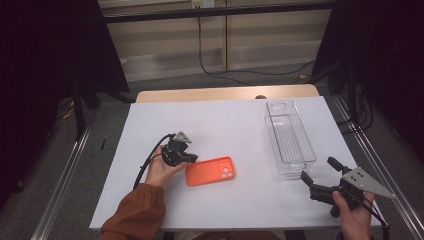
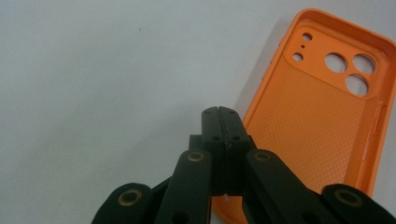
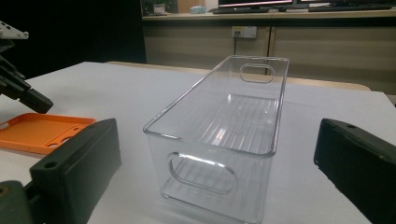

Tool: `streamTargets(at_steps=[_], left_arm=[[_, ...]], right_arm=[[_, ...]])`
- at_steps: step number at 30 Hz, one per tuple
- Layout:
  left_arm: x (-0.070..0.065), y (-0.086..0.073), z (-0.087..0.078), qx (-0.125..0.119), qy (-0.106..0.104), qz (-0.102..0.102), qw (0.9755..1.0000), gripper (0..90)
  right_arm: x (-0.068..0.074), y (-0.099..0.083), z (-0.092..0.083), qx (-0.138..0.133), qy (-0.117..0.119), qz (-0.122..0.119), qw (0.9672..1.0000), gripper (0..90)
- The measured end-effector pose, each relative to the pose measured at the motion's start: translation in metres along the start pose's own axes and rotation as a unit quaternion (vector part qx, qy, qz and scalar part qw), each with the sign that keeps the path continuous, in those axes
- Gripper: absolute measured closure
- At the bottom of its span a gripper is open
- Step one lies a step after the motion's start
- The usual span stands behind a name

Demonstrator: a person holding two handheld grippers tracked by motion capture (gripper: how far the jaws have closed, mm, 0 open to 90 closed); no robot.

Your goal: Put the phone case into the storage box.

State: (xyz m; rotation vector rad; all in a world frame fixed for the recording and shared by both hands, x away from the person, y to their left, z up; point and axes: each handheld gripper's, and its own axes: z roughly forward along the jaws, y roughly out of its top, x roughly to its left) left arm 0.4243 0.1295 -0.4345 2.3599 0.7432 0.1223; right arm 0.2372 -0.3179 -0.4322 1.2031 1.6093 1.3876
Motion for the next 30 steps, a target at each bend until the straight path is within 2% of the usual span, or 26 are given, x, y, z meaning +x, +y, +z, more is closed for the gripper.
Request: streamTargets(at_steps=[5,7,13,27,30], left_arm=[[-0.003,-0.001,-0.002,0.005,0.001,0.007,1.0000,90.0],[-0.005,-0.001,-0.002,0.003,0.001,0.000,1.0000,90.0],[-0.006,-0.001,-0.003,0.008,-0.001,0.006,0.9999,90.0],[-0.010,-0.006,-0.005,0.002,-0.012,-0.003,0.9999,90.0],[-0.013,-0.007,-0.006,0.005,-0.013,0.001,0.9999,90.0]], right_arm=[[0.000,0.000,0.000,0.000,0.001,-0.002,1.0000,0.0],[0.000,0.000,0.000,0.000,0.000,-0.002,1.0000,0.0],[0.000,0.000,-0.001,0.000,-0.001,-0.002,1.0000,0.0],[0.001,0.001,-0.001,-0.001,-0.001,-0.002,1.0000,0.0],[0.000,0.001,-0.001,-0.002,0.000,-0.003,1.0000,0.0]])
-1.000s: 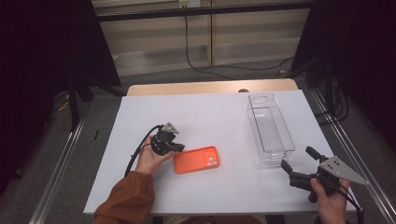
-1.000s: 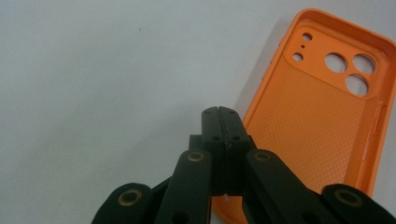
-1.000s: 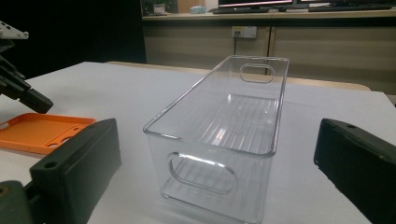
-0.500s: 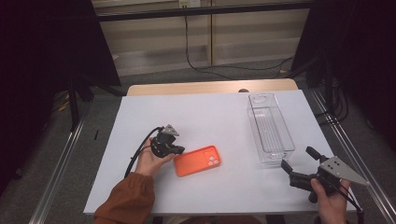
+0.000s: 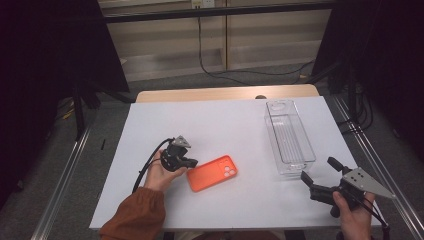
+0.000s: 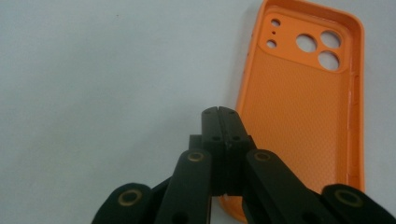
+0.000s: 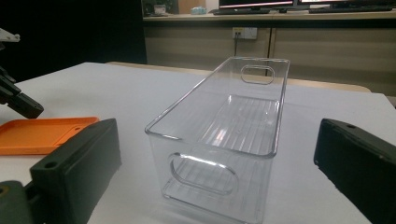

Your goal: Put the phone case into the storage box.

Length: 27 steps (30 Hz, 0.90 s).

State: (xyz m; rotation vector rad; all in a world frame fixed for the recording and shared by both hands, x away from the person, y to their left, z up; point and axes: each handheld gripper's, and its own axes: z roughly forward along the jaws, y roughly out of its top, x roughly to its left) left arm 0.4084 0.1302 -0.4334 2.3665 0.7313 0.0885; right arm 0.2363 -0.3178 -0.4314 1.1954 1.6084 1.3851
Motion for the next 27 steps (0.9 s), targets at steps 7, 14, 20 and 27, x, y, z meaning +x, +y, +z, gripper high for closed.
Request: streamTargets(at_steps=[7,14,20,27], left_arm=[[-0.006,-0.003,-0.001,-0.001,-0.003,0.000,1.0000,90.0],[-0.009,-0.005,-0.002,0.000,-0.011,-0.003,0.9999,90.0],[-0.011,-0.006,-0.003,-0.002,-0.014,-0.001,0.9999,90.0],[-0.013,-0.007,-0.003,-0.002,-0.023,-0.003,0.9997,90.0]], right_arm=[[0.000,0.000,0.000,0.001,0.001,0.000,1.0000,0.0],[0.000,0.000,0.000,0.000,0.001,0.000,1.0000,0.0],[0.000,0.000,0.000,0.001,0.001,0.000,1.0000,0.0],[0.000,0.000,0.000,0.002,0.002,0.000,1.0000,0.0]])
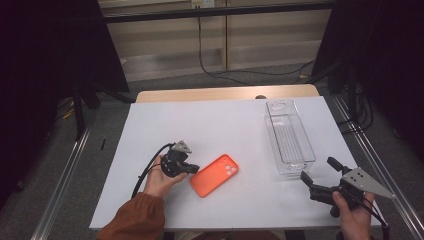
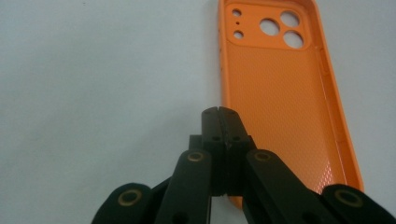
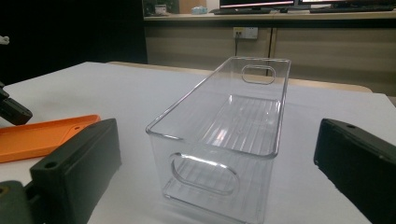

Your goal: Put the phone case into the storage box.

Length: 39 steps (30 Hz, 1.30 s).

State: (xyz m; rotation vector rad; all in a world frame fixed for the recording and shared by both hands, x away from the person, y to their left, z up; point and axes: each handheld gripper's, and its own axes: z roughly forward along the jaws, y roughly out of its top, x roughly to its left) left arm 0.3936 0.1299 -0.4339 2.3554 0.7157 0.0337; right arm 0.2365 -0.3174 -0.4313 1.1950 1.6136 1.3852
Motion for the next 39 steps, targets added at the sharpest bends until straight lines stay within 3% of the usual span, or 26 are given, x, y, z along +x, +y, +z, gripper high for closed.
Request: streamTargets(at_steps=[4,7,10,14,17,33,36,38,39], left_arm=[[0.000,-0.001,0.000,-0.003,-0.002,-0.005,1.0000,90.0],[0.003,-0.003,-0.001,-0.009,0.010,-0.004,0.9999,89.9],[0.007,-0.005,-0.004,-0.027,0.021,-0.019,0.9992,88.6],[0.007,-0.005,-0.011,-0.054,0.035,-0.017,0.9978,84.0],[0.006,-0.006,-0.016,-0.071,0.030,-0.020,0.9968,81.1],[-0.003,-0.011,-0.036,-0.114,0.043,-0.022,0.9923,37.7],[-0.005,-0.014,-0.038,-0.117,0.057,-0.024,0.9912,25.4],[-0.007,-0.015,-0.038,-0.118,0.067,-0.033,0.9901,12.1],[-0.008,-0.016,-0.039,-0.120,0.073,-0.032,0.9895,12.1]], right_arm=[[0.000,0.000,0.000,0.000,0.000,0.000,1.0000,0.0],[0.000,0.000,0.000,0.000,0.001,0.000,1.0000,0.0],[0.000,0.000,0.000,-0.002,0.001,0.002,1.0000,0.0],[0.000,0.000,0.000,0.000,0.000,0.001,1.0000,0.0],[0.000,0.000,0.000,0.000,0.001,0.000,1.0000,0.0],[0.000,0.000,0.000,-0.003,-0.001,0.003,1.0000,0.0],[0.000,0.000,0.000,-0.003,0.000,0.003,1.0000,0.0],[0.000,0.000,0.000,-0.003,0.000,0.003,1.0000,0.0],[0.000,0.000,0.000,-0.003,0.000,0.003,1.0000,0.0]])
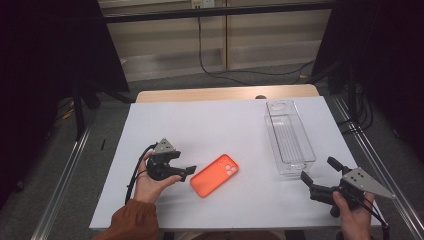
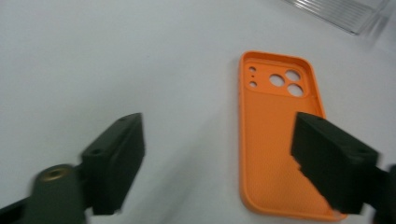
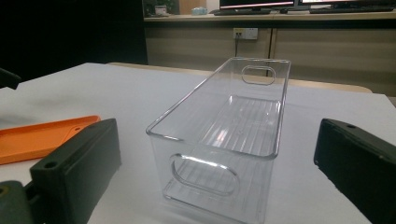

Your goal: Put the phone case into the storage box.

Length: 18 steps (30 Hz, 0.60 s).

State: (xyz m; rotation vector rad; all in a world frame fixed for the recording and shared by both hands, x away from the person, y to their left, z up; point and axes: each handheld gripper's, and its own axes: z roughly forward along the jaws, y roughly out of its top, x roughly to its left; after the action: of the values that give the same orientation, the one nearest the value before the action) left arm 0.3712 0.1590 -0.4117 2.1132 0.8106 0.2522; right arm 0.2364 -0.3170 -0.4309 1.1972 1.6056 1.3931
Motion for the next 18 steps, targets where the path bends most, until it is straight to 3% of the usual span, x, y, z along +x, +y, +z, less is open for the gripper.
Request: streamTargets(at_steps=[4,11,18], left_arm=[[-0.001,-0.003,-0.004,-0.008,-0.003,0.005,1.0000,7.9],[-0.007,-0.005,-0.001,0.016,-0.004,0.019,0.9997,5.2],[-0.014,-0.003,0.002,0.023,-0.031,-0.006,0.9992,6.3]], right_arm=[[0.000,0.000,0.000,-0.001,0.001,-0.001,1.0000,0.0],[0.001,0.000,-0.001,0.001,0.001,-0.006,1.0000,0.0],[0.001,0.000,-0.001,0.001,0.001,-0.006,1.0000,0.0]])
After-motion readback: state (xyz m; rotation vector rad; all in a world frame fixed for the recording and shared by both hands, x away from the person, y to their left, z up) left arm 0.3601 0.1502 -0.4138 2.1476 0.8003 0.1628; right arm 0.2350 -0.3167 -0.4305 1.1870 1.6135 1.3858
